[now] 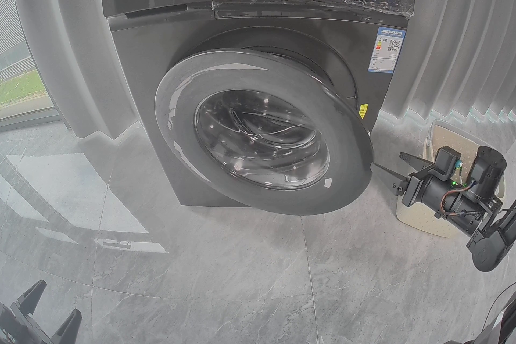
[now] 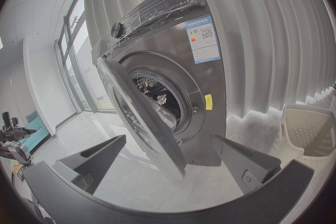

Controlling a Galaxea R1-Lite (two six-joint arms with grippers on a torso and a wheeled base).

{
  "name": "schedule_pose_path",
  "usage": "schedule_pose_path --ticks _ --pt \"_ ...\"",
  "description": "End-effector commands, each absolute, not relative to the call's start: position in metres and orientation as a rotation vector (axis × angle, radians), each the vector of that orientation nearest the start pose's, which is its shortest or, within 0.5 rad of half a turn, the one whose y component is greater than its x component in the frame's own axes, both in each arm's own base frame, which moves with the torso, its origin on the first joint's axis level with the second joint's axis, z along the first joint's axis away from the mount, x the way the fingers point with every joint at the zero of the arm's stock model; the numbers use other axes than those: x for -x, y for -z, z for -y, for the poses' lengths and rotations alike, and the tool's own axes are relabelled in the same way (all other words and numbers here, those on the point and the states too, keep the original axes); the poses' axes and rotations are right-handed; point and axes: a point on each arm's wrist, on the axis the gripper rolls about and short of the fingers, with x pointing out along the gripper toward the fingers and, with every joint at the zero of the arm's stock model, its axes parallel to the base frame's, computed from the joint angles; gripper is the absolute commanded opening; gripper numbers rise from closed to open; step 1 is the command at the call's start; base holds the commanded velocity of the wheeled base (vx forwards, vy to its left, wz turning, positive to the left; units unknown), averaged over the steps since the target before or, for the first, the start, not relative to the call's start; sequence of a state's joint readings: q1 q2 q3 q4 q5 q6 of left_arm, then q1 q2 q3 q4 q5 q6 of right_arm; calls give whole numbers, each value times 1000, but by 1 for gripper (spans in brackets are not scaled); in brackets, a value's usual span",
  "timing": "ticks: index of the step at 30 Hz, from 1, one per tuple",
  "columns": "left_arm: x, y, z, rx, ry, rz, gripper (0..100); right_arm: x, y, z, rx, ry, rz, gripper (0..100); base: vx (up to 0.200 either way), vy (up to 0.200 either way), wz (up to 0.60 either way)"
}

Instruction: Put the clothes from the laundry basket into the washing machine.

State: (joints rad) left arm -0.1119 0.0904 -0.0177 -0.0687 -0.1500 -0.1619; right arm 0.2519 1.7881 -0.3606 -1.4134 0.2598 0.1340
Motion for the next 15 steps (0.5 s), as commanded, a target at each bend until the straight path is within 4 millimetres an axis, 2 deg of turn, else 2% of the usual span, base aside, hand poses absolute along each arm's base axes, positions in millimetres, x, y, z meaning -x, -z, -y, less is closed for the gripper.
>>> schedule_pose_path --ticks 1,5,11,15 --pt "16 -84 2 162 260 -44 100 -246 -128 -72 -126 -520 -40 100 0 0 0" --pt "16 -84 2 162 260 -44 100 -235 -127 -77 -122 -555 -5 100 0 0 0" --pt "16 -84 2 162 260 -44 100 -224 -120 -79 -118 -579 -43 100 0 0 0" --pt "16 -84 2 162 261 -44 100 -215 -124 -80 -105 -552 -23 100 0 0 0"
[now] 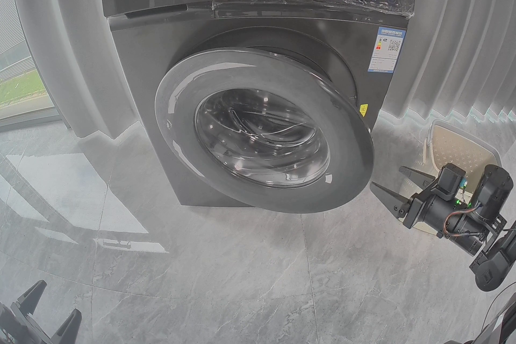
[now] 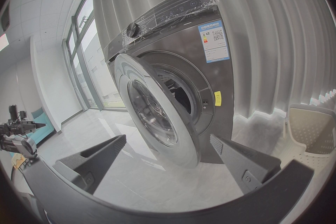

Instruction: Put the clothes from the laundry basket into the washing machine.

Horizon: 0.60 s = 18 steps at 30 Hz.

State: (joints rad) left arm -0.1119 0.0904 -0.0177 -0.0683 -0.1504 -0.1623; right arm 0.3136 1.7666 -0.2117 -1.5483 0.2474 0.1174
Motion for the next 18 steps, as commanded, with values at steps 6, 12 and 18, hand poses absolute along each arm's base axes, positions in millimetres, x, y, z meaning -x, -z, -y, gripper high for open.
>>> schedule_pose_path --ticks 6,12,18 --pt "16 -84 2 162 261 -44 100 -205 -121 -103 -87 -504 -35 100 0 0 0" --pt "16 -84 2 164 260 -45 100 -187 -128 -124 -308 -820 -113 100 0 0 0" --pt "16 -84 2 165 260 -45 100 -203 -127 -117 -320 -771 -106 100 0 0 0"
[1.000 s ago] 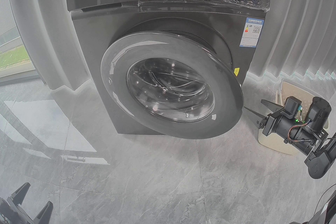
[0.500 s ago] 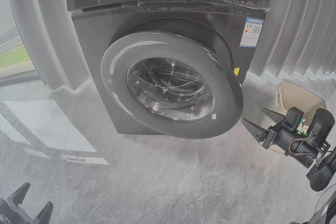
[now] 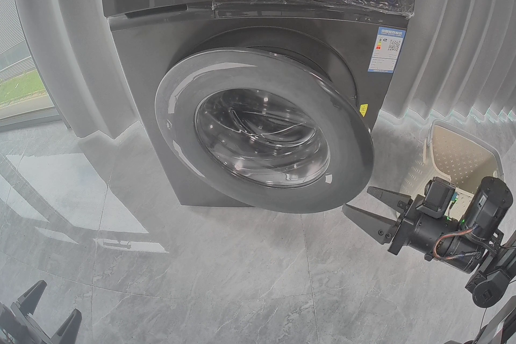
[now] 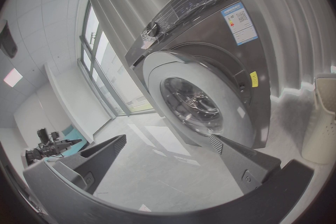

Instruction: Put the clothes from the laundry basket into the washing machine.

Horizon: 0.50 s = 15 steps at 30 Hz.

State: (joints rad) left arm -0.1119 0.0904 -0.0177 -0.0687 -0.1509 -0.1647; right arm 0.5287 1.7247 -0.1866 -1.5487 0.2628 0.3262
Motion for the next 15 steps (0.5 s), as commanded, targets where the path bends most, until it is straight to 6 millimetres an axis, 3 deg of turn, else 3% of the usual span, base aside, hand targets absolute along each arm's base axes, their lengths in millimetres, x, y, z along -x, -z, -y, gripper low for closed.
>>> schedule_pose_path --ticks 1,5,15 --pt "16 -84 2 164 260 -45 100 -207 -127 -115 -322 -764 -104 100 0 0 0" --pt "16 -84 2 165 260 -45 100 -239 -134 -110 -342 -696 -41 100 0 0 0" --pt "16 -84 2 165 260 -45 100 -279 -122 -117 -380 -663 -44 100 0 0 0"
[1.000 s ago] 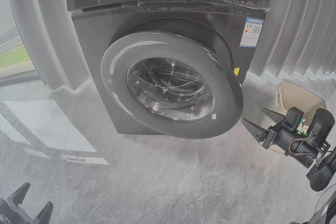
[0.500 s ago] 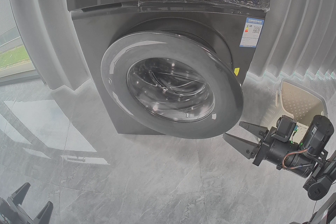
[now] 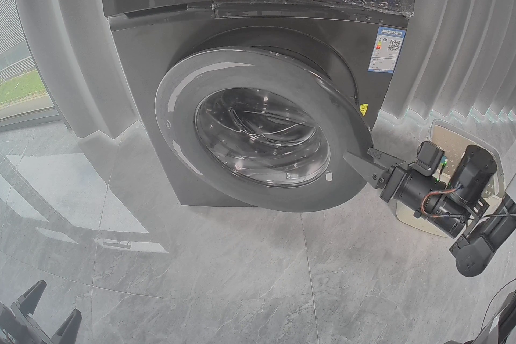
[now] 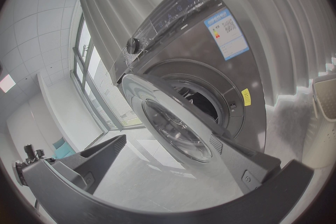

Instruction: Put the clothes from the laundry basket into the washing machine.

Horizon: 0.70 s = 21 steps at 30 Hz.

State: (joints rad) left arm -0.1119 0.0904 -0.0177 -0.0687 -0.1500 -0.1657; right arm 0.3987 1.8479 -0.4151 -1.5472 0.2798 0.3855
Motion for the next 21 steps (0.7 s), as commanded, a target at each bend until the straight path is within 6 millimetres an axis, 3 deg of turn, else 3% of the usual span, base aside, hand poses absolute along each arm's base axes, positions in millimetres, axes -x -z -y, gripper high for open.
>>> schedule_pose_path --ticks 1,9,21 --pt "16 -84 2 167 260 -45 100 -282 -123 -116 -381 -656 -39 100 0 0 0" --pt "16 -84 2 170 258 -45 100 -284 -130 -108 -402 -639 -15 100 0 0 0" --pt "16 -84 2 176 258 -44 100 -262 -126 -123 -388 -706 -59 100 0 0 0"
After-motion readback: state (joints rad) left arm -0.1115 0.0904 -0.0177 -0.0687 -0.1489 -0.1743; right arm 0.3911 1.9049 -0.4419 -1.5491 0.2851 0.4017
